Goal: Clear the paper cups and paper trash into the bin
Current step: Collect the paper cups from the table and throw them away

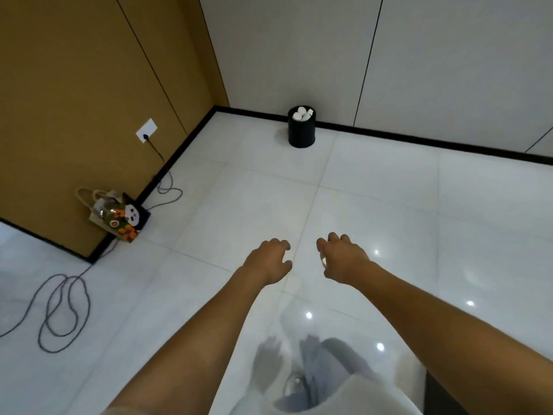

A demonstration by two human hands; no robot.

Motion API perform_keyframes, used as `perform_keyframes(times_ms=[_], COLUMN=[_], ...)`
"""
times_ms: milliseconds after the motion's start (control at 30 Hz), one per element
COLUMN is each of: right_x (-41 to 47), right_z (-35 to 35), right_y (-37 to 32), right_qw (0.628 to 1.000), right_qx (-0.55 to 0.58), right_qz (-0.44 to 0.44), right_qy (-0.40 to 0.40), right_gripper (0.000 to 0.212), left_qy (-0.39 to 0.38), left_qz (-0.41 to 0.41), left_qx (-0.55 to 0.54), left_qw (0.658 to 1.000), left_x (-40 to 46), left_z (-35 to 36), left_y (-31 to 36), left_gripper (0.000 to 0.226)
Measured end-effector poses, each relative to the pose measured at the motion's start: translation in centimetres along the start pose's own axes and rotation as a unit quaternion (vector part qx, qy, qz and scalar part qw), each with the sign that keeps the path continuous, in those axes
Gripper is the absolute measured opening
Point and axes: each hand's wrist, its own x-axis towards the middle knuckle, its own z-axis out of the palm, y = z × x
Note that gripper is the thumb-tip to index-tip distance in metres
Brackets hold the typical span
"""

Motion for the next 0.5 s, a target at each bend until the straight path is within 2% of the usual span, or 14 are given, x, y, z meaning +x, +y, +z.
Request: perform_keyframes(times_ms=[267, 500], right_x=[19.3, 35.0], right_z=[-7.9, -18.2], right_y=[3.7, 7.8], right_qw=[1.0, 0.997], right_qx=[0.021, 0.068], right_qz=[0.004, 0.015], right_qy=[0.017, 0.016], right_gripper=[0.037, 0.049], left_qy=[-0.012, -0.013], left_qz=[0.013, -0.023], left_qx=[-0.007, -0.044], left_qw=[1.0, 0.999], left_x=[18.3, 33.0], left_z=[-9.0, -18.7], left_y=[-2.9, -4.7], left_gripper=[0.047, 0.046])
